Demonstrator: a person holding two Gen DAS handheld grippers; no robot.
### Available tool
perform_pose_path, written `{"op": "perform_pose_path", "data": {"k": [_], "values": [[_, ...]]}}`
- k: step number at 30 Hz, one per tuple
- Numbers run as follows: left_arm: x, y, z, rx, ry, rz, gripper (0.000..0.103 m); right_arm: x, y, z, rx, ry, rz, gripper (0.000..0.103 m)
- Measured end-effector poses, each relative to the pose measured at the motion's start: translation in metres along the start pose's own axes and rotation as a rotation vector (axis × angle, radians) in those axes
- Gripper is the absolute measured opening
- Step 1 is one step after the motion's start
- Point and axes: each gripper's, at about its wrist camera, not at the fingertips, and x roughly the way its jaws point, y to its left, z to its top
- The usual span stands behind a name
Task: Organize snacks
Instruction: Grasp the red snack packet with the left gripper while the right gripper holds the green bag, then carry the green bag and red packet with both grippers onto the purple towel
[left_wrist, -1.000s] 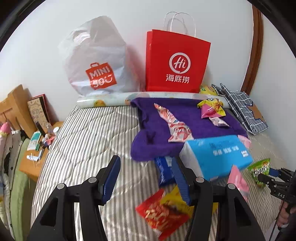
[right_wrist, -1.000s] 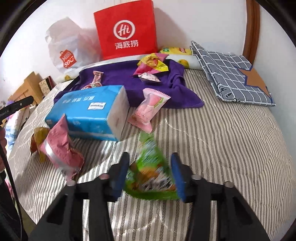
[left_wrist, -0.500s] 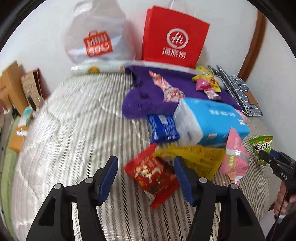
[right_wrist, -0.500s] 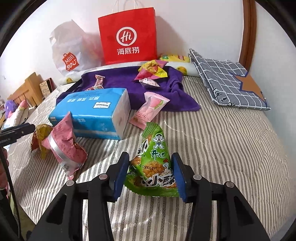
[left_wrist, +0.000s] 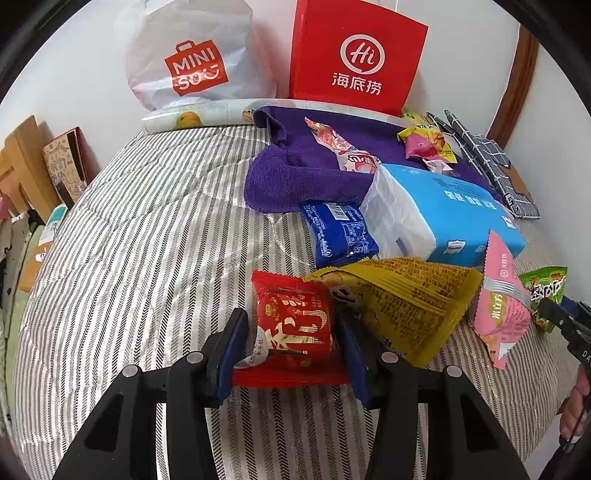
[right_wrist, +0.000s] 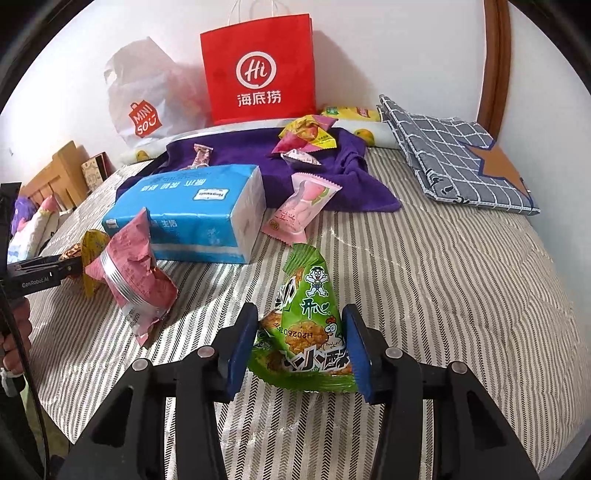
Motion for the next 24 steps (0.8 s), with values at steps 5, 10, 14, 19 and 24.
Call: {"op": "perform_pose_path", "data": {"k": [5, 10, 14, 19, 24], "values": [[0.0, 0.0, 0.001, 0.004, -0.016, -0.005, 0.046, 0.002, 0.0, -0.002, 0.003, -0.016, -0.002, 0.05], [-0.006, 0.007, 0.002, -0.012, -0.025, -0.019, 0.045, -0.001, -0.001, -0.003, -0.001, -0.028, -0.003, 0.047], [-0.01, 0.017, 0.001, -0.031, -0.035, -0.02, 0.045, -0.008, -0.001, -0.002, 0.0, -0.04, -0.003, 0.046], [-0.02, 0.023, 0.0, -0.042, -0.048, -0.035, 0.045, -0.015, -0.003, 0.001, 0.02, -0.053, -0.01, 0.046], [-0.032, 0.02, -0.003, -0.033, -0.067, -0.051, 0.045, -0.017, -0.003, 0.005, 0.043, -0.045, -0.036, 0.046]]}}
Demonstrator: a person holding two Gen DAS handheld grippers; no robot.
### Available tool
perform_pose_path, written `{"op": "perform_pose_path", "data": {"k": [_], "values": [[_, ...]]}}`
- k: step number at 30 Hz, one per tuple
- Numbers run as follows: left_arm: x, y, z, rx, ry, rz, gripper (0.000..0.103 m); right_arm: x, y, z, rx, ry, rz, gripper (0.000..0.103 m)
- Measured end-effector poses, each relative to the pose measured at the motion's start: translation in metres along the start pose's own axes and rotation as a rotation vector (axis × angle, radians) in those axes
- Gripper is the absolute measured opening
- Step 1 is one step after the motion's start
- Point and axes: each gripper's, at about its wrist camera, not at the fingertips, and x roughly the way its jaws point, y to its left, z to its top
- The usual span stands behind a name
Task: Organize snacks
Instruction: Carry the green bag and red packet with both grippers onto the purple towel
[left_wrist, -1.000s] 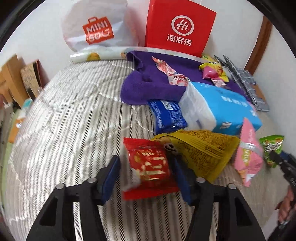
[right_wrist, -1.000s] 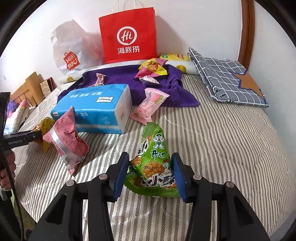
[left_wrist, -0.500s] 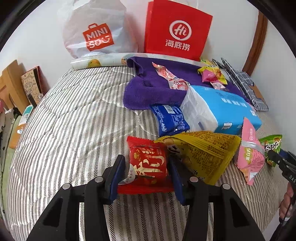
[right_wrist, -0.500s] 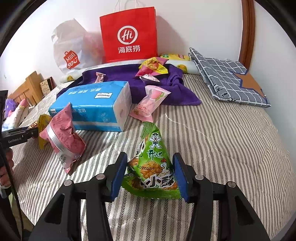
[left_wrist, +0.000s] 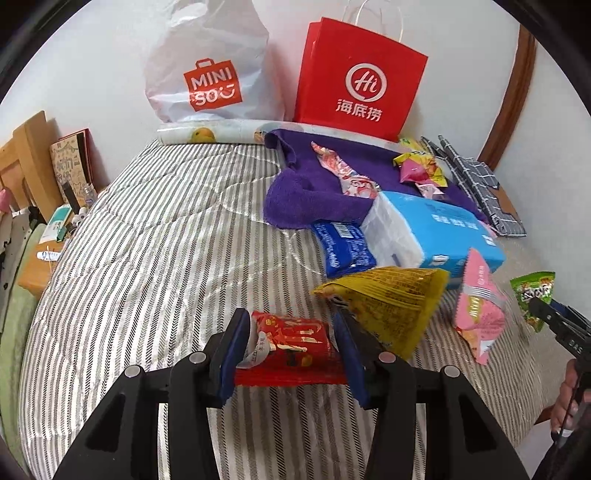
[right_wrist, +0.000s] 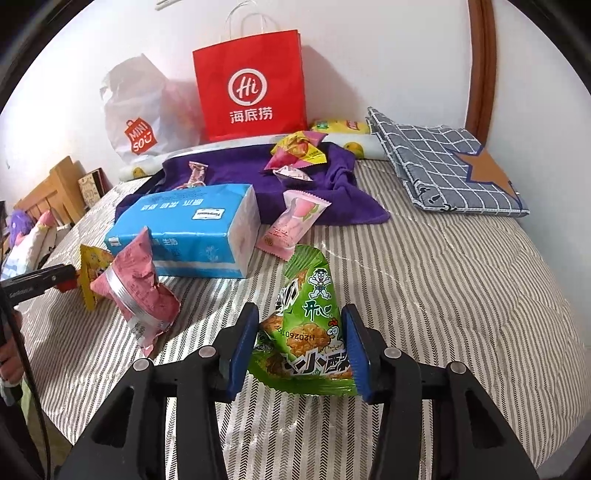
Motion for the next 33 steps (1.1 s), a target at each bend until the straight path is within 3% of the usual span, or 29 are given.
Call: {"op": "perform_pose_path", "data": {"k": [7, 14, 20, 33], "values": [[-0.01, -0.007, -0.006, 0.013, -0.004, -0.015, 0.045, -0.001, 0.002, -0.002, 0.004, -0.001, -0.045, 0.046], [0.002, -0.007, -0.025, 0.012, 0.085, 0.016, 0.045, -0.001, 0.0, -0.013, 0.014, 0.019, -0.018, 0.046], [-0.001, -0.012, -0.03, 0.028, 0.064, 0.049, 0.043, 0.0, 0.002, -0.02, -0.015, 0.052, -0.02, 0.047], [-0.031, -0.031, -0.02, 0.041, -0.015, -0.028, 0.043, -0.029, 0.001, -0.011, 0.022, -0.025, 0.0, 0.046]]}}
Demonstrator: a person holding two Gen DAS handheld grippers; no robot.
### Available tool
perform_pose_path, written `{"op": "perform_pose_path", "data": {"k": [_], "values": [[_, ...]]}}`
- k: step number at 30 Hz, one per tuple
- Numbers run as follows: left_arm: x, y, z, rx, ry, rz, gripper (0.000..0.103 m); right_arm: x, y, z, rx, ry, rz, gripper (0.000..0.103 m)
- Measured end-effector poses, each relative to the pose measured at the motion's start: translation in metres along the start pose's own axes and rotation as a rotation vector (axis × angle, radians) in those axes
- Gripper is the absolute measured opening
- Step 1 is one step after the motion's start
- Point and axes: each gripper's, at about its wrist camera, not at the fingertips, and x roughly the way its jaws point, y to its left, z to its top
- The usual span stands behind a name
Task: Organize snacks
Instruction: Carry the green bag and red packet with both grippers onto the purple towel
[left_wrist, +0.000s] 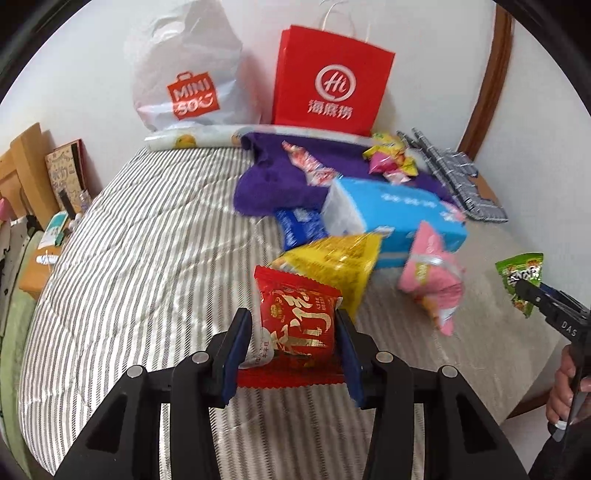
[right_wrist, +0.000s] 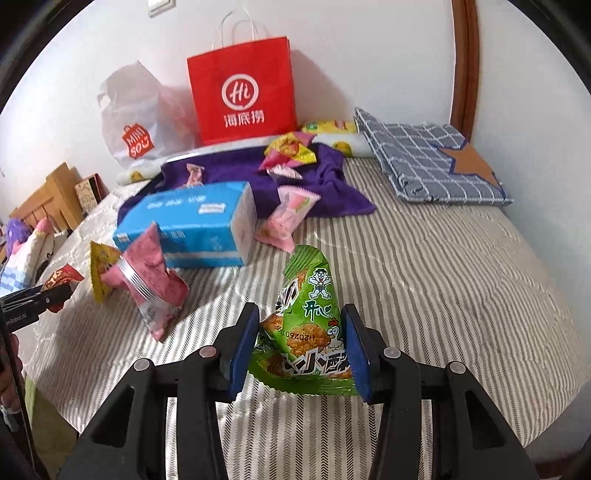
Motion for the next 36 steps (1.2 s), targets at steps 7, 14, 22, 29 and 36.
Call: {"op": "perform_pose_path", "data": {"k": [7, 14, 22, 29, 36], "values": [[-0.01, -0.014, 0.02, 0.004, -0.049, -0.055, 0.043, -0.011, 0.012, 0.022, -0.019, -0.049, 0.021, 0.046], [-0.007, -0.029, 0.048, 0.013, -0.094, -0.066, 0.043, -0.01, 0.031, 0.057, -0.052, -0.107, 0.042, 0.046], [0.006, -0.04, 0.094, 0.011, -0.141, -0.075, 0.043, 0.008, 0.05, 0.107, -0.077, -0.146, 0.064, 0.046], [0.031, -0.043, 0.127, 0.023, -0.15, -0.06, 0.043, 0.035, 0.045, 0.141, -0.056, -0.145, 0.068, 0.046], [0.061, -0.045, 0.16, 0.055, -0.154, -0.003, 0.043, 0.077, 0.031, 0.17, -0.032, -0.102, 0.047, 0.046]]}}
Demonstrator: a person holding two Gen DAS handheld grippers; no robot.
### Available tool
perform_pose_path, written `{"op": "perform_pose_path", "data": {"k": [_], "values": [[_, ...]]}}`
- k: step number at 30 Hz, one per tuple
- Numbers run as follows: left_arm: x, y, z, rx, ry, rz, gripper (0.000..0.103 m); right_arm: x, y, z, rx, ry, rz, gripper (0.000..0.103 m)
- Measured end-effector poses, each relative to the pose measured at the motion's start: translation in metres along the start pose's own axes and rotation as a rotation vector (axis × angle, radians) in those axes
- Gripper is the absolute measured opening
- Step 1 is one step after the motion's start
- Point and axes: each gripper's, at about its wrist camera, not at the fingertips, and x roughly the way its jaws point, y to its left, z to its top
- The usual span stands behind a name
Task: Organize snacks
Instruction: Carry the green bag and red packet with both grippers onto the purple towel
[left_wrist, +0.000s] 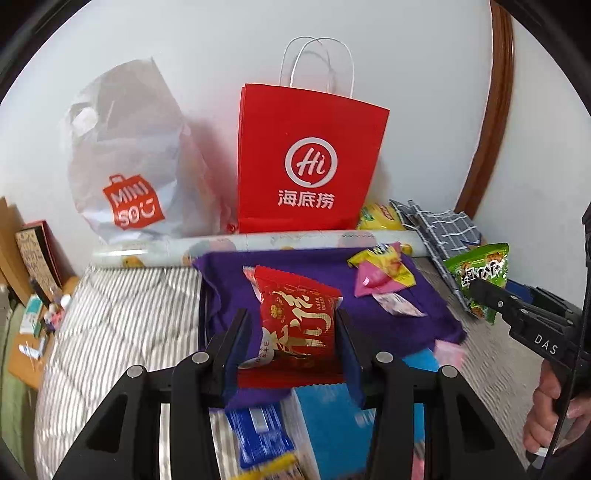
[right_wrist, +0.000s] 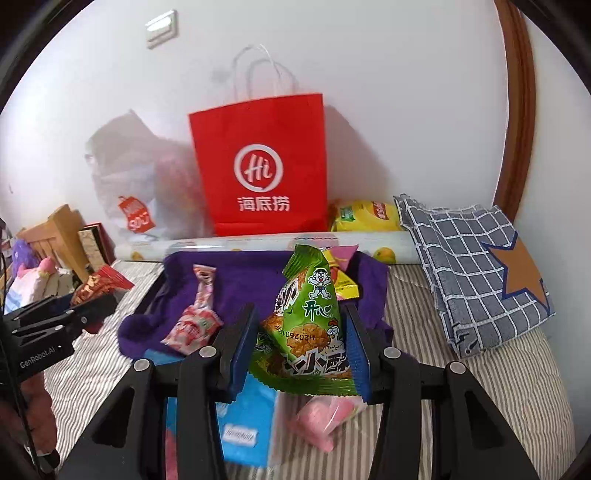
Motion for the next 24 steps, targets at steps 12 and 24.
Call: {"op": "perform_pose_path", "data": {"k": [12, 24], "values": [[0.057, 0.025, 0.016, -0.025, 0.013, 0.005, 0.043, 0.06, -0.001, 0.018, 0.0, -0.003, 0.044, 0.046], [0.069, 0.06, 0.001, -0.124, 0.066, 0.013, 0.043, 0.089, -0.014, -0.004, 0.035, 0.084, 0.038, 0.046]]}}
